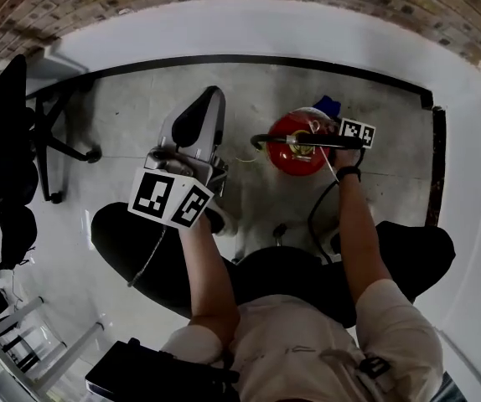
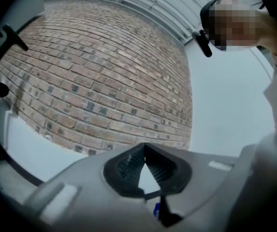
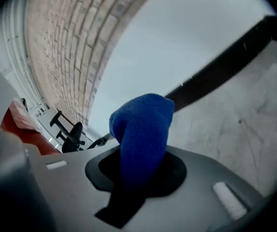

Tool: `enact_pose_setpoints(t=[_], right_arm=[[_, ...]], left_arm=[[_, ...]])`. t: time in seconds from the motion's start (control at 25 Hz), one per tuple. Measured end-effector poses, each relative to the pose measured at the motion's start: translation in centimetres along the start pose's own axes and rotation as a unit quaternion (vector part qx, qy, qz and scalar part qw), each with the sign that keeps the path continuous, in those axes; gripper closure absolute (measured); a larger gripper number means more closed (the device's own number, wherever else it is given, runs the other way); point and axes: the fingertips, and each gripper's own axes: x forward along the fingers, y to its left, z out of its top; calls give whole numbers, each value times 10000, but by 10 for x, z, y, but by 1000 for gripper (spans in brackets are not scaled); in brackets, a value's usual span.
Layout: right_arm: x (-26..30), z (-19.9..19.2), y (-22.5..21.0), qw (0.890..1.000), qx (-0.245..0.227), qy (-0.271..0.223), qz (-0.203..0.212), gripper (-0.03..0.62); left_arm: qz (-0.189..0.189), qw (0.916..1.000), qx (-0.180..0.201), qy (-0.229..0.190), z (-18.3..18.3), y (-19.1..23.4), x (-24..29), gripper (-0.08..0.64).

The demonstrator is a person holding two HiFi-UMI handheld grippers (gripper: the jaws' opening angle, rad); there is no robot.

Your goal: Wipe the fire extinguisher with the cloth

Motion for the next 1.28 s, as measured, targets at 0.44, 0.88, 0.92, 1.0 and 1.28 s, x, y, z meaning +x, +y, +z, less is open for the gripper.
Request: enact_pose_setpoints(t=[0.44,0.88,0.92,1.0,1.28], right_arm=[[-202,73,201,9499,-2273,-2140,141,502],[-391,-36,344,8941,-3559,-2707,-256,502],[-401,-53,353,8922,-3597,-2720,-260,503],[-419,-88,373,8837,-3786,-2736,-299,503],[-487,-200,439,8736,-3956,-2805,-410,500]], left_arm=[[-99,9996,52,-252,4,-100,-104,557],[-242,9983,488,-222,-21,-234,-230,557],[-208,9976,604,-254,-25,-244,-243,557],[-97,9965,765,-314,-31,-261,-271,557],[95,9937,1019,-463,-35,-327,-373,557]])
